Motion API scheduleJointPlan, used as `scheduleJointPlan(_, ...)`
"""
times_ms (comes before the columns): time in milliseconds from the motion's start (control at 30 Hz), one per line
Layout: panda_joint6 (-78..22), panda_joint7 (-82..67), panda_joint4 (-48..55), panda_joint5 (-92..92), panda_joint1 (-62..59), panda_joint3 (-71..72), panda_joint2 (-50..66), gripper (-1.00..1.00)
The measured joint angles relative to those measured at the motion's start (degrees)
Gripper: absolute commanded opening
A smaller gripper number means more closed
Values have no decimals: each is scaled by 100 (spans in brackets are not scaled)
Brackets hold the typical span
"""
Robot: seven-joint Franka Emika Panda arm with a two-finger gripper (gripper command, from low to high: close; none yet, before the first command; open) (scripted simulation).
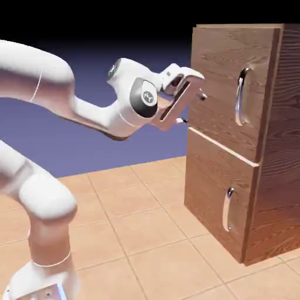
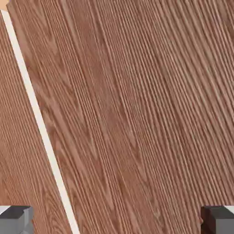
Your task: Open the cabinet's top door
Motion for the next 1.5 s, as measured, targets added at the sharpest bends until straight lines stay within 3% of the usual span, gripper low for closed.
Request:
scheduleJointPlan(1200, -306, -3777, 1635, -8969, 2866, -3160, -1158, 0)
scheduleJointPlan(1433, -482, -3672, 2354, -9174, 3906, -3836, -765, 0)
scheduleJointPlan(1467, -485, -3670, 2366, -9177, 3924, -3848, -758, -100)
scheduleJointPlan(1500, -485, -3670, 2366, -9177, 3924, -3848, -758, -100)
